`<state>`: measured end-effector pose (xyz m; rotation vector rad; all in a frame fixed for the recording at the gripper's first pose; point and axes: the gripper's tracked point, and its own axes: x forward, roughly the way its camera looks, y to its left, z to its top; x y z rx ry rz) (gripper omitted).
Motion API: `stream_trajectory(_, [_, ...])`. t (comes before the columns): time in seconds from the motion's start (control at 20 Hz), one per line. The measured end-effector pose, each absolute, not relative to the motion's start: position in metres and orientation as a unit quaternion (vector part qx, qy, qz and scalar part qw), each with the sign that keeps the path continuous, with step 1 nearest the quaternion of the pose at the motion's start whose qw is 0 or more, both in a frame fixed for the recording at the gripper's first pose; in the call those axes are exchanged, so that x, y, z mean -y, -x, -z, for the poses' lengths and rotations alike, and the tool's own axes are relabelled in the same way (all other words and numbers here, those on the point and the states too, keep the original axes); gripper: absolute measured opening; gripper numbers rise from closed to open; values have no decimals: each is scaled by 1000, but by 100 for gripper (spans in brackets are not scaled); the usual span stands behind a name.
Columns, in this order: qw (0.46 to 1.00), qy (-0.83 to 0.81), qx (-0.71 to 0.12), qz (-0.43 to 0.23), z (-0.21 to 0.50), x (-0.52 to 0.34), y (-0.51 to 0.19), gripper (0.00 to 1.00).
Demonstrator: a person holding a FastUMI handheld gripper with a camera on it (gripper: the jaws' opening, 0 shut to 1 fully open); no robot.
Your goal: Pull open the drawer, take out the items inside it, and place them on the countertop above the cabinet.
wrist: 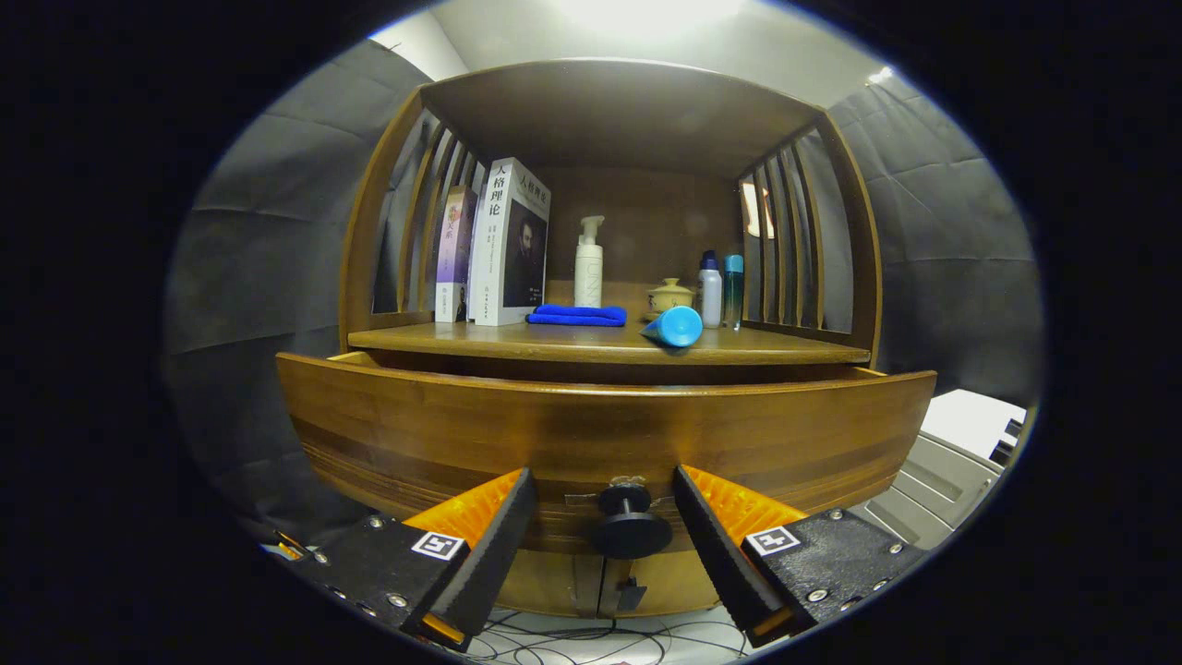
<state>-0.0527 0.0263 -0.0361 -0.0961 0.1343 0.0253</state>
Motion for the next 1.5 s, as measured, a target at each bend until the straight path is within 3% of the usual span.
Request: stream_trajectory(1.5, [997, 37, -70, -11, 40, -30, -20, 95])
